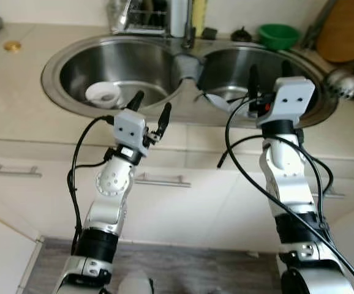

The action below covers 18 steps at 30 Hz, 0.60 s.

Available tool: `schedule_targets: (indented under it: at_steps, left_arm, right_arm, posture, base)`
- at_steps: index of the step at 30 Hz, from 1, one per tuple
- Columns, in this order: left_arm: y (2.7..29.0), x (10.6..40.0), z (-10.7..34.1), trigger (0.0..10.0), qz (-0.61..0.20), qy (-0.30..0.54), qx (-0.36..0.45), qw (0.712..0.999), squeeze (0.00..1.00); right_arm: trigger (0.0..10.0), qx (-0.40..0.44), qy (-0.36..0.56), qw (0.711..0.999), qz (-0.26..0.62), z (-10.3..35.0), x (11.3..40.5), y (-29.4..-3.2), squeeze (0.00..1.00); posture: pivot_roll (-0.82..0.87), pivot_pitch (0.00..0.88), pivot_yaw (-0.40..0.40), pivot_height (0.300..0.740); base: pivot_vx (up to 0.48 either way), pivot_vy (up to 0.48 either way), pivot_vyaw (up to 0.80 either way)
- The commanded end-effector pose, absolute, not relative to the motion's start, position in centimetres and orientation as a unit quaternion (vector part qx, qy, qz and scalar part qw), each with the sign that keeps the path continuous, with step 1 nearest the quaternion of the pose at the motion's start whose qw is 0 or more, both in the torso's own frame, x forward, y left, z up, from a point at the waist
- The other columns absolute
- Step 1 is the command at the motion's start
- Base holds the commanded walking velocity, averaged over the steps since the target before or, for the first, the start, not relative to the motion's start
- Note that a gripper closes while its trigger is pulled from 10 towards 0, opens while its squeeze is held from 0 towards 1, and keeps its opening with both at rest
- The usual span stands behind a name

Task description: Kitchen organization

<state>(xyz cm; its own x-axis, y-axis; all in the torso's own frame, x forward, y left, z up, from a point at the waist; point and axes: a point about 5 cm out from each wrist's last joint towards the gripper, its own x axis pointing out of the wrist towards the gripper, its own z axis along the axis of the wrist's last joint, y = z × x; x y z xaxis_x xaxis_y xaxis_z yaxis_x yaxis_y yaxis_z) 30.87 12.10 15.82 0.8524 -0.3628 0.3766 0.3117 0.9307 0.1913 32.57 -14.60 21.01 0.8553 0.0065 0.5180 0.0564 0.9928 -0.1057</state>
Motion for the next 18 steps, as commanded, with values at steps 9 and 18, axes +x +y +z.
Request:
schedule_targets:
  at_steps: [9, 18]
  left_arm:
    - [12.06, 30.82, 16.07, 10.0, -0.179, -0.212, 0.063, 0.958, 0.00]
    - [12.01, 30.82, 16.10, 10.0, -0.180, -0.213, 0.063, 0.958, 0.00]
  right_arm:
    - [10.0, -0.079, -0.287, 0.955, 0.010, 20.86, 31.49, -13.61, 0.00]
    - [10.0, -0.092, -0.286, 0.954, 0.013, 20.52, 31.13, -13.54, 0.00]
  posture:
    - [0.17, 0.000, -0.048, 0.740]
    - [0.17, 0.000, -0.049, 0.740]
  base:
    - [0.000, 0.476, 0.00]
    - [0.000, 0.476, 0.00]
